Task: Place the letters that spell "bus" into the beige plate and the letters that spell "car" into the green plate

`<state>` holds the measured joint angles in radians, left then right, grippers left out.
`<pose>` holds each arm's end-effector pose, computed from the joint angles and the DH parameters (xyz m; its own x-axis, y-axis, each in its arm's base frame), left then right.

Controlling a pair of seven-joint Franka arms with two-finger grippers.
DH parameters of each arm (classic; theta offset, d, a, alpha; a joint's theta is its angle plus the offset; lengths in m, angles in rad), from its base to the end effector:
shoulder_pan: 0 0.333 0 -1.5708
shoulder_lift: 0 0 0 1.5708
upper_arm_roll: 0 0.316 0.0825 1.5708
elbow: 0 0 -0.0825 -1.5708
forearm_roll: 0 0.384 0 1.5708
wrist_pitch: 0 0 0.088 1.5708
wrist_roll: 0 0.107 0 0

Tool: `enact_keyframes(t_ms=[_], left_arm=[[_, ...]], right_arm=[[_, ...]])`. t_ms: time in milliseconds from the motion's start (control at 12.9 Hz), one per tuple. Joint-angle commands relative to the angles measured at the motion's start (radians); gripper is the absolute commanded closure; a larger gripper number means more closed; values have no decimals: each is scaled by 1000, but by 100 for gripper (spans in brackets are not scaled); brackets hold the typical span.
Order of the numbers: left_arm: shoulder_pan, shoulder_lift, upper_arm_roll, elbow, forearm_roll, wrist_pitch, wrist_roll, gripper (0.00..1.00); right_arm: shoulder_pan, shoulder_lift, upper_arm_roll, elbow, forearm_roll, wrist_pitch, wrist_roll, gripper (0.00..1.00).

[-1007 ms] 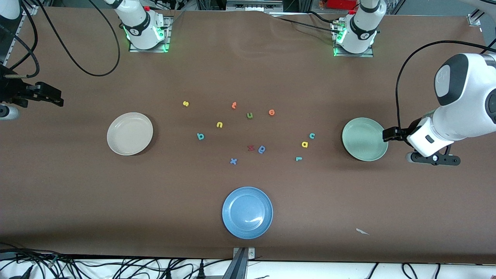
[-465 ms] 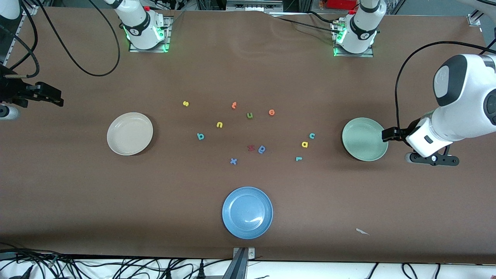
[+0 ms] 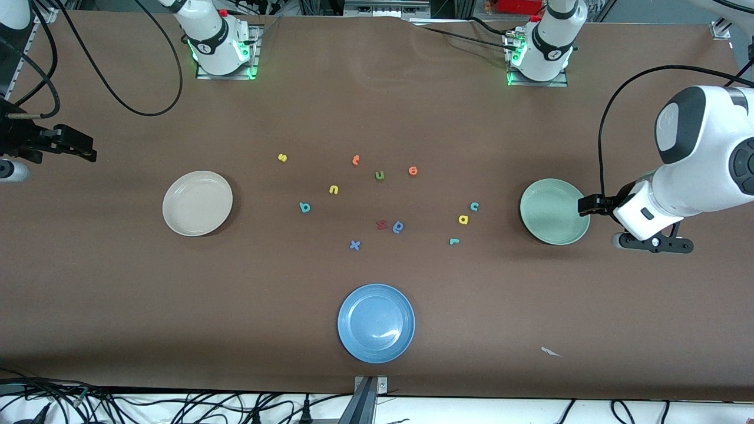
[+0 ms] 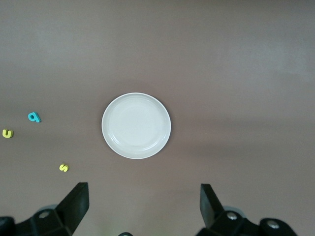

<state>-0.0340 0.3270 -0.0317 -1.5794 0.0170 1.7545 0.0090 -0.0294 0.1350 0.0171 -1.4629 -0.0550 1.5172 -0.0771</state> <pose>0.6390 -0.0384 0.4382 0.9855 -0.0769 -0.1512 -0.0784 -0.9969 -0.0045 0.5893 -0.0141 0.5935 0.9945 0.0618 -0.0843 0.0658 -0.9968 0.0463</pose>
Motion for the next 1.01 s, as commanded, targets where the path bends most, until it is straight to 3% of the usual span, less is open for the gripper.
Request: enact_keyframes(t_ms=[0, 387, 774, 929], left_arm=[[-7, -2, -4, -8, -20, -6, -4, 0], [-29, 35, -14, -24, -113, -3, -70, 0], [-99, 92, -13, -42, -114, 23, -193, 0], [-121, 96, -14, -94, -115, 74, -234, 0]], right_arm=[[-3, -8, 0, 12, -5, -17, 11, 0], [-10, -2, -3, 12, -2, -15, 7, 0], [-9, 0, -3, 15, -3, -20, 11, 0], [-9, 0, -3, 15, -2, -20, 14, 0]])
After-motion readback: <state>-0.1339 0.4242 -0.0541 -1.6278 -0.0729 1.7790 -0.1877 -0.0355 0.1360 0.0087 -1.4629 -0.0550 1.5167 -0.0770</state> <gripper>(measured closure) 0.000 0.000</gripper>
